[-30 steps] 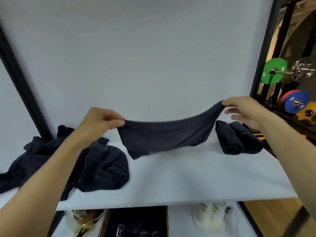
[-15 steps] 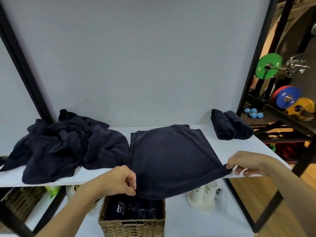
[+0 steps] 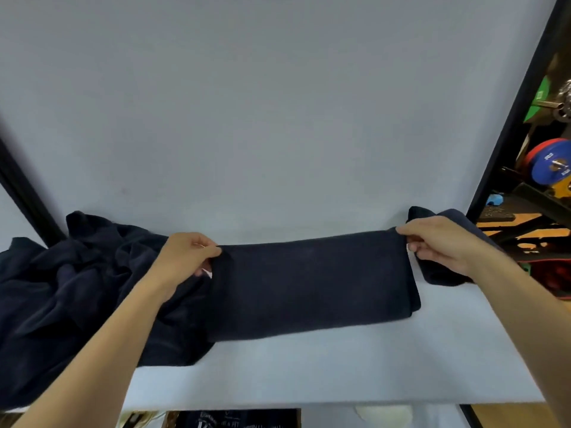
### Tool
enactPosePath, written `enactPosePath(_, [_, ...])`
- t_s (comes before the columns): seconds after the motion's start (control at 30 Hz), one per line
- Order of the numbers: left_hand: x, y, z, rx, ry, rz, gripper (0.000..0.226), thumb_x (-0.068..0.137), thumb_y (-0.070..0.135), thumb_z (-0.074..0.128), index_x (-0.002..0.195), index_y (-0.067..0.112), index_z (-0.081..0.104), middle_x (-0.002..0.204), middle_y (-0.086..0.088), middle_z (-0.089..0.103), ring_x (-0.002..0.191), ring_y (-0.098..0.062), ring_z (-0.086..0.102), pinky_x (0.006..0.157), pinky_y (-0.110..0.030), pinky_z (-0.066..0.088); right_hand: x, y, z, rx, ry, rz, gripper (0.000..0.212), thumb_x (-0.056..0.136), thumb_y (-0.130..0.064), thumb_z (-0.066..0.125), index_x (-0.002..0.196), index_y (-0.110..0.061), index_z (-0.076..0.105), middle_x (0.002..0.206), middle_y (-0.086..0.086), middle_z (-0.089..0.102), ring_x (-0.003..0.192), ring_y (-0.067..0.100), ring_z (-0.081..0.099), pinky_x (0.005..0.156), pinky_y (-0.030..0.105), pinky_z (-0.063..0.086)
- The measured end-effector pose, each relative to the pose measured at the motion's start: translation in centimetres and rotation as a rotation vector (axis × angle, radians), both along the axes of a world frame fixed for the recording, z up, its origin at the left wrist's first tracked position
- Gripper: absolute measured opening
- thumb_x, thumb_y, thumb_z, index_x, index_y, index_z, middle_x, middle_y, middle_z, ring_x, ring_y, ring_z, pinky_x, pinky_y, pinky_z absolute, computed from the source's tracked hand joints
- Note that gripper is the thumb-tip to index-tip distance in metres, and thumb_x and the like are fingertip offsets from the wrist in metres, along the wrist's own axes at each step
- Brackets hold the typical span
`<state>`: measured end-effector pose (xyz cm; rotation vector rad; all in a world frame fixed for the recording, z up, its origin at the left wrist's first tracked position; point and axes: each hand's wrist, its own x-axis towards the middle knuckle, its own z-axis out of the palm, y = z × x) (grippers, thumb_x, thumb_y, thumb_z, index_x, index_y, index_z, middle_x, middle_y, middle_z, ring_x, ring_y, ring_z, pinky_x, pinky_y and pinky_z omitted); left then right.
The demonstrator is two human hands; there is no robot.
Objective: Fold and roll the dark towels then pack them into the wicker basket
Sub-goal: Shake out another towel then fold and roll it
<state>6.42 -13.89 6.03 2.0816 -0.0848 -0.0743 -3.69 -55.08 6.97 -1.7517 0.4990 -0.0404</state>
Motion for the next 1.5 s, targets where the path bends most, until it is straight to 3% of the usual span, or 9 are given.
enactPosePath(0.27, [7.2,-3.7,-5.3,0.348,0.057,0.128,0.009,0.084,0.006,0.065,0.084,-0.001,0.071,0.073,-0.014,0.07,0.063,-0.02,0.065,0.057,-0.026,0.05,9.5,0.7,-6.8,-0.244,-0.009,-0.134,0.012,0.091,-0.009,0.062,0.08,-0.004,0.066,0.077,0.014,0.066,0.061,0.017,0.058,0.064,0.028,0.055])
enactPosePath(0.4, [6.9,-4.4,-6.2,0.622,-0.131,0.101,0.018,0.088,0.022,0.066,0.102,0.011,0.066,0.105,-0.008,0.066,0.094,-0.025,0.062,0.084,-0.036,0.05,9.8,1.7,-7.8,-0.663,-0.089,-0.104,0.014,0.092,-0.011,0.056,0.1,-0.016,0.066,0.101,-0.001,0.068,0.09,0.017,0.063,0.082,0.031,0.051])
enactPosePath(0.6, [-2.8,-8.5,-6.4,0.701,-0.182,-0.659,0.071,0.073,0.07,0.061,0.137,0.046,0.042,0.147,0.02,0.036,0.138,-0.006,0.029,0.116,-0.031,0.021,9.3,6.9,-9.5,-0.934,-0.224,0.493,0.038,0.099,-0.038,0.046,0.135,-0.027,0.05,0.135,-0.01,0.055,0.126,0.013,0.048,0.108,0.041,0.033])
enactPosePath(0.83, [-2.4,-8.2,-8.7,0.89,-0.438,-0.676,0.058,0.098,0.011,0.042,0.149,0.038,0.032,0.16,0.005,0.023,0.149,-0.022,0.019,0.12,-0.037,0.009,11.9,4.9,-8.7,-1.138,0.035,0.481,0.038,0.097,-0.048,0.045,0.126,-0.024,0.054,0.124,0.0,0.053,0.117,0.023,0.048,0.1,0.045,0.032])
enactPosePath(1.0, [0.1,-6.9,-8.7,0.945,-0.694,-0.746,0.063,0.064,-0.001,0.073,0.12,0.029,0.069,0.124,0.001,0.068,0.111,-0.027,0.067,0.089,-0.05,0.053,7.9,2.4,-7.1,-0.992,0.137,0.443,0.025,0.095,-0.033,0.056,0.103,-0.01,0.059,0.102,0.004,0.061,0.092,0.023,0.057,0.081,0.034,0.046])
enactPosePath(1.1, [1.5,-6.8,-8.4,1.085,-0.691,-0.617,0.081,0.049,-0.011,0.084,0.117,0.03,0.07,0.122,0.004,0.069,0.11,-0.026,0.067,0.089,-0.043,0.054,4.3,1.5,-6.3,-0.888,0.262,0.367,0.031,0.088,-0.026,0.064,0.067,-0.009,0.049,0.069,0.003,0.049,0.06,0.018,0.046,0.054,0.027,0.035])
enactPosePath(1.17, [1.9,-7.2,-8.1,1.069,-0.643,-0.482,0.07,0.079,-0.009,0.062,0.135,0.032,0.056,0.144,0.005,0.051,0.134,-0.026,0.048,0.109,-0.041,0.038,1.6,1.8,-5.9,-0.758,0.355,0.351,0.044,0.085,-0.025,0.068,0.058,-0.015,0.033,0.057,-0.001,0.035,0.05,0.015,0.033,0.049,0.025,0.027])
enactPosePath(1.27, [0.7,-8.8,-7.9,0.926,-0.376,-0.291,0.06,0.096,0.001,0.033,0.147,0.032,0.04,0.156,0.004,0.033,0.138,-0.026,0.038,0.109,-0.036,0.032,-1.4,2.4,-5.4,-0.681,0.485,0.413,0.048,0.082,-0.039,0.072,0.06,-0.013,0.04,0.058,0.003,0.044,0.05,0.02,0.044,0.05,0.026,0.038])
enactPosePath(1.5, [-5.1,-12.4,-10.2,0.759,-0.404,-0.291,0.039,0.099,0.038,0.037,0.129,0.021,0.056,0.148,-0.01,0.039,0.136,-0.033,0.033,0.112,-0.048,0.028,-4.0,4.5,-5.2,-0.748,0.328,0.23,0.055,0.087,-0.04,0.068,0.12,0.003,0.057,0.117,0.019,0.063,0.101,0.032,0.063,0.089,0.042,0.051])
